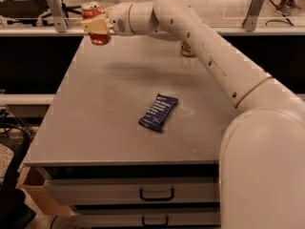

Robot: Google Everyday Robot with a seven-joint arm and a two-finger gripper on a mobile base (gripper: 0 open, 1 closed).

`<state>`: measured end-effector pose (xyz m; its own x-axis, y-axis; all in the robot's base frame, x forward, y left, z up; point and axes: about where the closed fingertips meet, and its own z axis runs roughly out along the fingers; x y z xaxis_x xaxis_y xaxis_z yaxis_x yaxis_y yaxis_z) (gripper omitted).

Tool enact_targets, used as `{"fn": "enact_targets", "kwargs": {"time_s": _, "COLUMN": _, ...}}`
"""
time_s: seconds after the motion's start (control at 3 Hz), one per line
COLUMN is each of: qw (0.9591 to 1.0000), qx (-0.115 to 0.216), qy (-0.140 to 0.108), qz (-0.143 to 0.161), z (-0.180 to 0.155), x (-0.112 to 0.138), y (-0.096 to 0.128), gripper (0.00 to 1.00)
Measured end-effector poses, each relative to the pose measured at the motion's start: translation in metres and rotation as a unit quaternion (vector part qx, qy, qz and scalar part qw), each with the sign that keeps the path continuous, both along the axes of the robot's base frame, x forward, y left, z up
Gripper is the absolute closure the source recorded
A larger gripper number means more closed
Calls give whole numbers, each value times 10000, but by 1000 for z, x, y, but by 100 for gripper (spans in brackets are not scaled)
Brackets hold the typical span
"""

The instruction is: Pick coke can

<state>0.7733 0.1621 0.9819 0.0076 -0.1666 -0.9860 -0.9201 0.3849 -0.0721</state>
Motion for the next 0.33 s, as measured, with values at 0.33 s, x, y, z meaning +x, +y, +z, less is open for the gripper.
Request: {"fn": "enact_targets", "kwargs": {"time_s": 0.33, "qw": 9999, "qx": -124, "qy": 38, "qz": -15, "z": 30, "x": -25, "y": -23, "gripper": 100}}
